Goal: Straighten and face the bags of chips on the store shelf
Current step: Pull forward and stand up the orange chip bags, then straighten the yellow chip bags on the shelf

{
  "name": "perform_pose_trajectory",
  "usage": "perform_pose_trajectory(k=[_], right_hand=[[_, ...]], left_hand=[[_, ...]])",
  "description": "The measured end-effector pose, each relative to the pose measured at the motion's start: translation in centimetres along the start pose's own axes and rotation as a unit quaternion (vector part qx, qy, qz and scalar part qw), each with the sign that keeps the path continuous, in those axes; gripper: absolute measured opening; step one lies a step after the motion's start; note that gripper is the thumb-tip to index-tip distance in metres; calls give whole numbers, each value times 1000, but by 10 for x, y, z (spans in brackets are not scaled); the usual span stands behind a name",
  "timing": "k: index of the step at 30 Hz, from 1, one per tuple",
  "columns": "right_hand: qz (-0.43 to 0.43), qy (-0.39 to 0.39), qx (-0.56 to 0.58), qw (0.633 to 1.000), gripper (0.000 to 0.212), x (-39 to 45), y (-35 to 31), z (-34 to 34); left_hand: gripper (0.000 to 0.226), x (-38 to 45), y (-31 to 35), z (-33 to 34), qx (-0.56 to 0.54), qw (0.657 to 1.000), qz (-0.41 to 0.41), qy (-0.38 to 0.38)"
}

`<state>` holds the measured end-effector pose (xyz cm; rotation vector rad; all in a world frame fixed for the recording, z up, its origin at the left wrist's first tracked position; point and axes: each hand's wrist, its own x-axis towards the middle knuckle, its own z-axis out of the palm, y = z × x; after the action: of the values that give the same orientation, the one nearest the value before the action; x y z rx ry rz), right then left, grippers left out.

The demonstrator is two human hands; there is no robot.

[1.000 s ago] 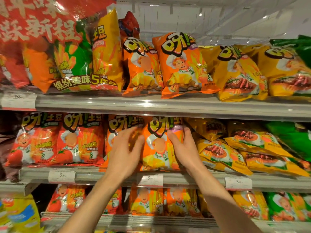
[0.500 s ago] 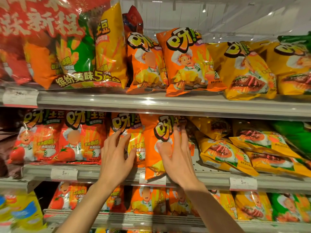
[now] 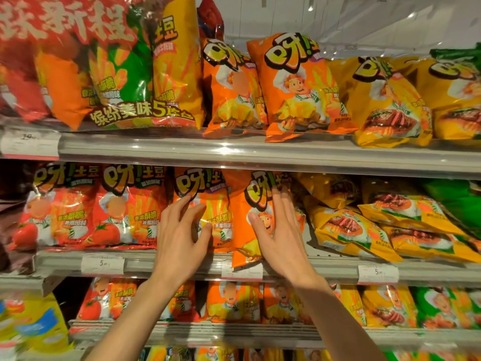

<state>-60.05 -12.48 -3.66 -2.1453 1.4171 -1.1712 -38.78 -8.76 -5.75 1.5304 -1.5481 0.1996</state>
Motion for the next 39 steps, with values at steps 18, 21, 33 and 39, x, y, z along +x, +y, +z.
perform_pose_trajectory(k=[18,21,33,39], right_hand=[[148,42,146,977,17,-121,53,-39],[159,38,117,980,15,-124,69,-55],[88,5,39,995,18,-100,139,-169],[-85,99,-46,990,21,-74,145,-196]], left_hand=[[19,-87,38,-4,-349,915,-178,-96],[11,-97,50,5,-346,910,-205,-101],[13,-89,184,75,-311,928,-200,-43],[21,-59,226,98,-246,951,-176,-63]])
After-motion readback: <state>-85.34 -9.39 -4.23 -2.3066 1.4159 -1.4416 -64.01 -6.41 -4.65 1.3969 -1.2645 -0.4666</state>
